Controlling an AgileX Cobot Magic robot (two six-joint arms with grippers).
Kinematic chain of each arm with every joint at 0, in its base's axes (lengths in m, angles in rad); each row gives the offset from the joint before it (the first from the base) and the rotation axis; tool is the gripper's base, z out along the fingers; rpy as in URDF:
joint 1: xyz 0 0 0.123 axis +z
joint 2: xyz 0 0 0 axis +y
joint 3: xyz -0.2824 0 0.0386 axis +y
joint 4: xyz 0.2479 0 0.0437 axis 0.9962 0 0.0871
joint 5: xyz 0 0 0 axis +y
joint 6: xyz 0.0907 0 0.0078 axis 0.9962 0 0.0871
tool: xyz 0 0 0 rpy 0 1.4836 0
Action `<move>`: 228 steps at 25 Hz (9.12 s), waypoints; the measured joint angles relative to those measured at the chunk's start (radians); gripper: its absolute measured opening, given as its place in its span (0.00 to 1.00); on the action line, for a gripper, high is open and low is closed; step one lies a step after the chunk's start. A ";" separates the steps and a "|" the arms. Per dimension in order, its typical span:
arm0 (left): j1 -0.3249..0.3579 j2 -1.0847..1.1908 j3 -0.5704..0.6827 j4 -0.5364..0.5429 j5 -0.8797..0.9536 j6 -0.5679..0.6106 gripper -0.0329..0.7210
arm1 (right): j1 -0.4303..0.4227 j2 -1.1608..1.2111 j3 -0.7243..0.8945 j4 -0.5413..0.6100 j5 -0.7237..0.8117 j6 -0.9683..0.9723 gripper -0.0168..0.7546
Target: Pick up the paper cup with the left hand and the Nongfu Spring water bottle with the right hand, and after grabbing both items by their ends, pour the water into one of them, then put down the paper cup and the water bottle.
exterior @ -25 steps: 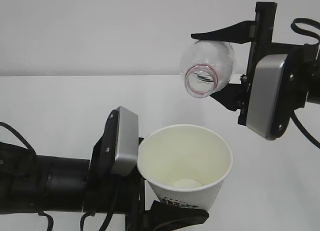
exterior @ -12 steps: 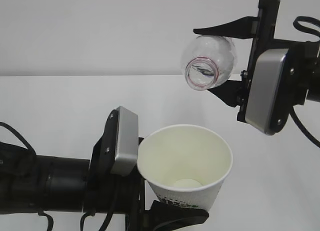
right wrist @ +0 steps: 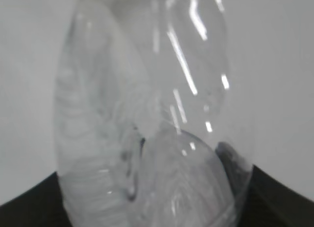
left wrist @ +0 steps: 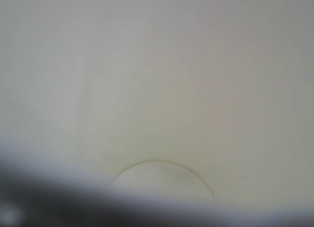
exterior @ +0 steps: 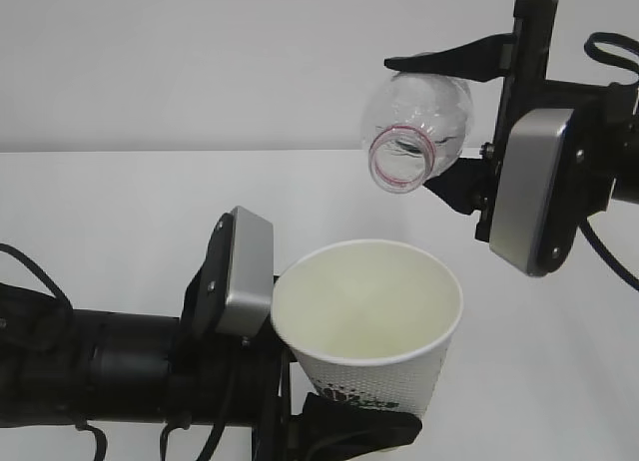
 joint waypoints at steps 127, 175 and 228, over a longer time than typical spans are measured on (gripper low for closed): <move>0.000 0.000 -0.033 0.010 0.086 -0.004 0.68 | 0.000 0.000 0.000 0.014 -0.050 -0.193 0.69; 0.000 0.000 -0.033 0.016 0.086 -0.007 0.68 | 0.000 0.000 0.000 0.019 -0.052 -0.219 0.69; 0.000 0.000 -0.033 0.048 0.086 -0.009 0.68 | 0.000 0.000 0.000 0.044 -0.052 -0.244 0.69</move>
